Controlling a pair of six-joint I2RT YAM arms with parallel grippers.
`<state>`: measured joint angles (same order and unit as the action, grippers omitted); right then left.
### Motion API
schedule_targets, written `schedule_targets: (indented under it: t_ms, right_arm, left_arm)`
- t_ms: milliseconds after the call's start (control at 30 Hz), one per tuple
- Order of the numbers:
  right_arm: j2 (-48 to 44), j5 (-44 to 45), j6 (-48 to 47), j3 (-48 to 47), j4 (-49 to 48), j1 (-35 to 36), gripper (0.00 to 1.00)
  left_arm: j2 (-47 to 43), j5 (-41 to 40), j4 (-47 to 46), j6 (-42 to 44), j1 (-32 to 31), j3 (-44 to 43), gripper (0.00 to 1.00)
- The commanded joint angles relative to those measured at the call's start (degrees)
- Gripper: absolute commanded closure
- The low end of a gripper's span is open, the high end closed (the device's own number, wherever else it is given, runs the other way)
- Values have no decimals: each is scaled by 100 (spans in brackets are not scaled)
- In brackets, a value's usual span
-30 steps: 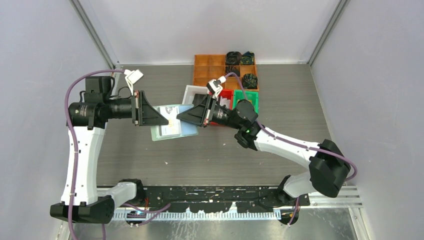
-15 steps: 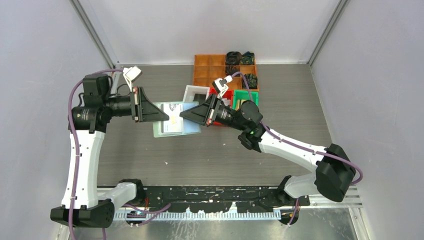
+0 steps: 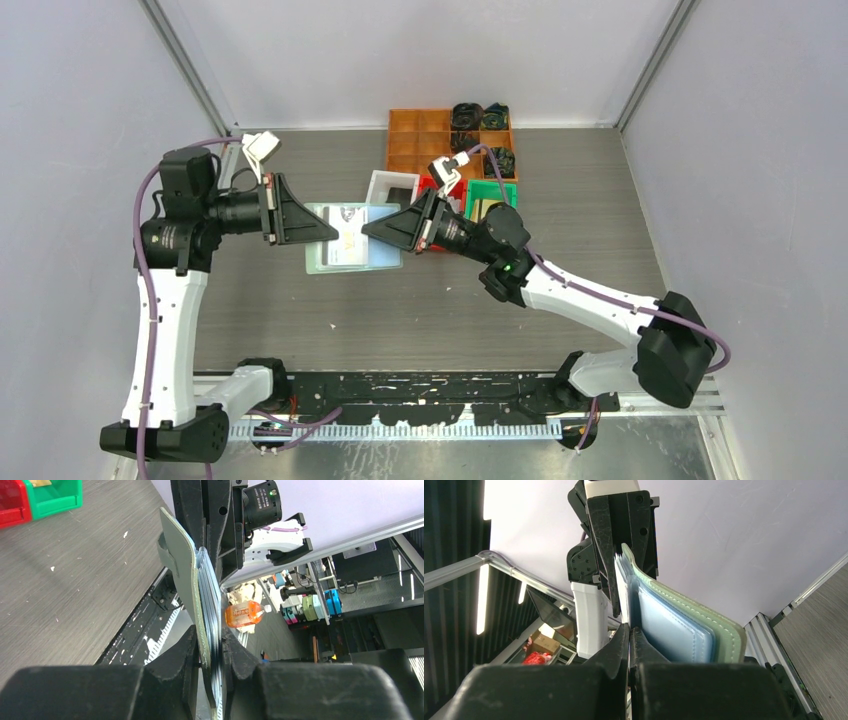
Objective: Take the credit cards out of the card holder
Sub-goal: Remove the credit card from the card holder.
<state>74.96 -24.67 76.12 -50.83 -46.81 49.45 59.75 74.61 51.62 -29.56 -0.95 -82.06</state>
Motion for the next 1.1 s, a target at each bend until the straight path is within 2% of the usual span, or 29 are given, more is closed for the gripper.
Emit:
schedule_targets:
  t_ms: [0,300,633,767,867,967,1067]
  right_arm:
    - [-220,188,-243,205,304,-161,99]
    - [-336,149,-238,286,321,-173,99]
    - [-192,57,8,393,-139,-160,99]
    - [66,-133,272,189,-505,-94,76]
    - [249,-232,487,89,-820,-59,64]
    - [371,-279,650,75,-1054,-60,62]
    - [379,-250,740,122,-1221,-58,64]
  left_arm:
    - [-239,381,-460,-110,69,-241,94]
    - [-113,-187,360,602,69,-531,100]
    - [-116,-361,406,697,69,-515,100]
    - [-112,-459,402,697,69,-503,100]
    - [-91,-514,402,689,69,-519,100]
    - [-95,-526,426,711,69,-529,100]
    - [-98,-541,452,746,69,-529,100]
